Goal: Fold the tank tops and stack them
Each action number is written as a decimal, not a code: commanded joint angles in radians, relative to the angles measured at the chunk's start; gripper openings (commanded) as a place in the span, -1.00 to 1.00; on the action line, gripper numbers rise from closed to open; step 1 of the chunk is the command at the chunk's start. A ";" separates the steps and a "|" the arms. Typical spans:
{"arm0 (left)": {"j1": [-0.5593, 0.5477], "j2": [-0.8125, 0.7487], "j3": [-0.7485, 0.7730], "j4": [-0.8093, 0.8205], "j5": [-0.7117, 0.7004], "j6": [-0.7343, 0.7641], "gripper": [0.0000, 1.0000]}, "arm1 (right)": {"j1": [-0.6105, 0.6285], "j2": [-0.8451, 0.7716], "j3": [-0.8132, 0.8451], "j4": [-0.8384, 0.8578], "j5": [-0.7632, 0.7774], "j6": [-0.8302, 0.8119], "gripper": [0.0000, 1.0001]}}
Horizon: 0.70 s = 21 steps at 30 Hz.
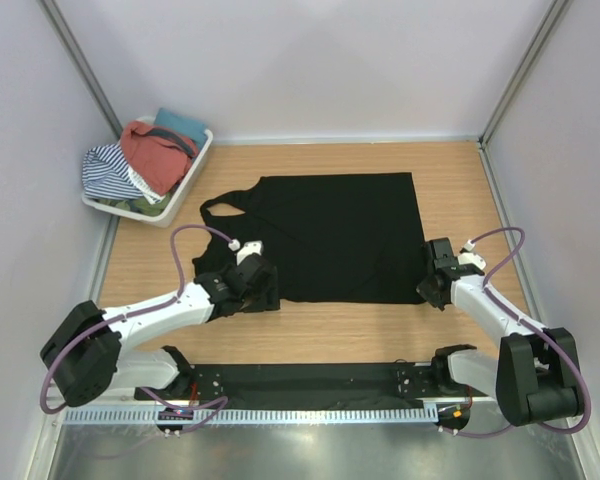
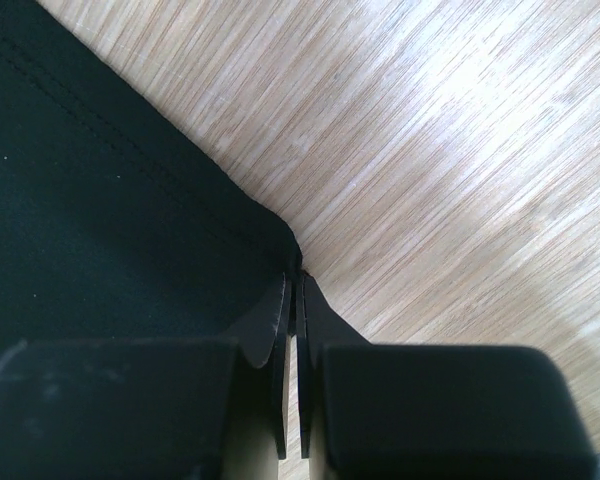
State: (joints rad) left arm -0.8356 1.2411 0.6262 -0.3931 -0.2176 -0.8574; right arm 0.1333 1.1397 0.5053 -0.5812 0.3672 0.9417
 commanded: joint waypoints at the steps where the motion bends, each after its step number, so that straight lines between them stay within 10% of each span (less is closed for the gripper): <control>1: -0.002 0.029 0.026 0.051 -0.017 -0.002 0.33 | -0.004 -0.006 0.016 0.018 0.033 0.014 -0.90; 21: -0.002 0.242 0.102 0.065 -0.081 0.026 -0.38 | -0.006 -0.064 0.035 -0.022 0.006 -0.007 -0.98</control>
State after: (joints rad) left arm -0.8356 1.4696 0.7219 -0.3367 -0.2722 -0.8314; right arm 0.1333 1.1034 0.5053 -0.5892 0.3519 0.9375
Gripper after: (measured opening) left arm 0.331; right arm 0.068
